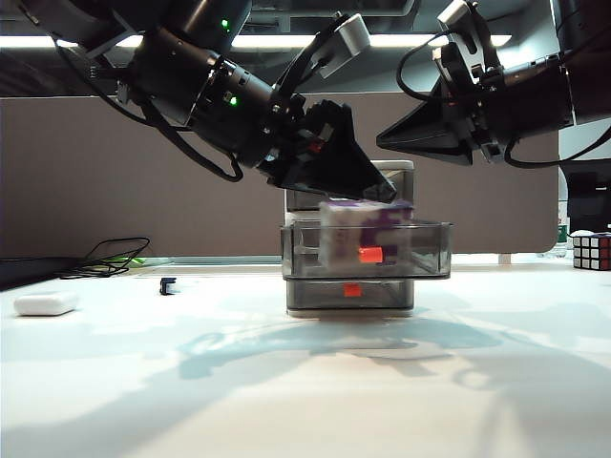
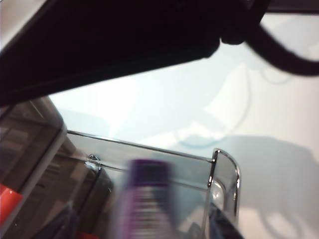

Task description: Open the second layer of the drawer on the table, pick up a pack of napkins on the table and put it in, and finally close the drawer.

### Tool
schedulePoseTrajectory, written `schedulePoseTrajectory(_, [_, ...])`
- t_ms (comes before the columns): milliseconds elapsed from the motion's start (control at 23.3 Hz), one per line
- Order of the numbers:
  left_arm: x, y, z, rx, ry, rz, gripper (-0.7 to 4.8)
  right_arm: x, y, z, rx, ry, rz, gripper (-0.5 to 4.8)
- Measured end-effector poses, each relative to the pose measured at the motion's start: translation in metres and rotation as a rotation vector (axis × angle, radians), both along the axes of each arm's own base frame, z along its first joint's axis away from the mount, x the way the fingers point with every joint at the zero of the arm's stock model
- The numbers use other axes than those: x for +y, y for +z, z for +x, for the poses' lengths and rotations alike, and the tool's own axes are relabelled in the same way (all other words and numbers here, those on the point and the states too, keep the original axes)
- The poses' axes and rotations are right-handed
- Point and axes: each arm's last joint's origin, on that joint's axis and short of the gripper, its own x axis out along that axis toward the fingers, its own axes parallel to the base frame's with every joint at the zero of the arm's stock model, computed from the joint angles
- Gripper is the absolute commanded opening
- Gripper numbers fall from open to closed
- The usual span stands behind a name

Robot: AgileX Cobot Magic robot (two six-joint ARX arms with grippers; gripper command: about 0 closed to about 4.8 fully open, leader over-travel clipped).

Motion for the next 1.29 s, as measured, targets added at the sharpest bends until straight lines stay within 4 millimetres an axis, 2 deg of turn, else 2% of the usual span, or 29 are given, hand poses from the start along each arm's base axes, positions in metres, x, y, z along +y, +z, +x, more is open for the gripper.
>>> schedulePoseTrajectory(300, [0.002, 0.002, -0.001, 0.008, 0.008, 0.01, 3.44, 0.0, 0.0, 0.0, 0.0, 0.0, 0.0, -0.05])
schedulePoseTrajectory(429, [0.01, 0.014, -0.011, 0.027, 0.042, 0.053, 3.38, 0.0, 0.003, -0.001, -0.001, 0.004, 0.007, -0.05])
schedulePoseTrajectory(515, [0.023, 0.039, -0.026, 0.031, 0.053, 0.058, 2.29, 0.0, 0.014, -0.004, -0.035, 0.011, 0.018, -0.05])
schedulePoseTrajectory(644, [0.032, 0.053, -0.039, 0.079, 0.042, 0.048, 0.14, 0.002, 0.029, 0.002, -0.072, 0.011, 0.027, -0.05])
schedulePoseTrajectory(687, [0.034, 0.053, -0.043, 0.126, 0.022, 0.05, -0.06, 0.002, 0.033, 0.004, -0.073, 0.01, 0.027, -0.05])
schedulePoseTrajectory(815, [0.036, 0.046, -0.049, 0.263, -0.021, 0.067, -0.05, 0.005, 0.05, 0.018, -0.097, 0.008, 0.019, -0.05])
schedulePoseTrajectory(944, [0.033, 0.031, -0.05, 0.357, -0.029, 0.127, -0.05, 0.01, 0.06, 0.037, -0.097, -0.006, -0.002, -0.05])
schedulePoseTrajectory(1116, [0.025, 0.007, -0.042, 0.439, -0.019, 0.175, -0.05, 0.017, 0.059, 0.066, -0.057, -0.024, -0.021, -0.05])
schedulePoseTrajectory(1287, [0.02, -0.01, -0.035, 0.474, -0.013, 0.2, -0.05, 0.023, 0.053, 0.081, -0.03, -0.022, -0.031, -0.05])
